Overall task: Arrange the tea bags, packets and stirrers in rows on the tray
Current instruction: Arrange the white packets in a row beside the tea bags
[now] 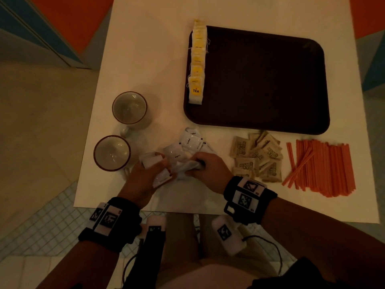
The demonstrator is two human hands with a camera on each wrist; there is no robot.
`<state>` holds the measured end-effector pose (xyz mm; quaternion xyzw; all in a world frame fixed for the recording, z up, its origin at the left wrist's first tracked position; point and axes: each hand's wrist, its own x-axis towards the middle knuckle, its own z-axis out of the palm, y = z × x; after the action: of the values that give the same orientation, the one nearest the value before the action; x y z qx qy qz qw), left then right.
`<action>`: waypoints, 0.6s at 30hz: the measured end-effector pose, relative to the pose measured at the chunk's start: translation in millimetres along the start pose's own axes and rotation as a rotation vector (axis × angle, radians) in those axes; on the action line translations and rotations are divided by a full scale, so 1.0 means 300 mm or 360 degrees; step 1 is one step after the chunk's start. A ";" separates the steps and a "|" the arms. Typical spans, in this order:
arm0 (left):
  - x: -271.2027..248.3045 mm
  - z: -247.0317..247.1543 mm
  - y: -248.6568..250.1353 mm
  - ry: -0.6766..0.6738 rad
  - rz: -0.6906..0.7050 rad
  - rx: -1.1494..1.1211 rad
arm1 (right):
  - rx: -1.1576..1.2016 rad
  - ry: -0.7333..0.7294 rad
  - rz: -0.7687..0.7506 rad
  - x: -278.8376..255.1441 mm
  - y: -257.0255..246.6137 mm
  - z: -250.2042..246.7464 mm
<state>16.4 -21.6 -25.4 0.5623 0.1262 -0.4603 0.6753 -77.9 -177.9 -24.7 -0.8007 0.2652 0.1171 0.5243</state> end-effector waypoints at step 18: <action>0.038 0.156 0.064 -0.0531 -0.0118 -0.0213 | 0.0938 0.0175 0.0194 0.051 -0.109 -0.246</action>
<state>21.0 -68.9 -5.2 0.4268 0.0635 -0.5624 0.7054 -54.0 -238.9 24.7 -0.6019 0.3633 0.0228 0.7108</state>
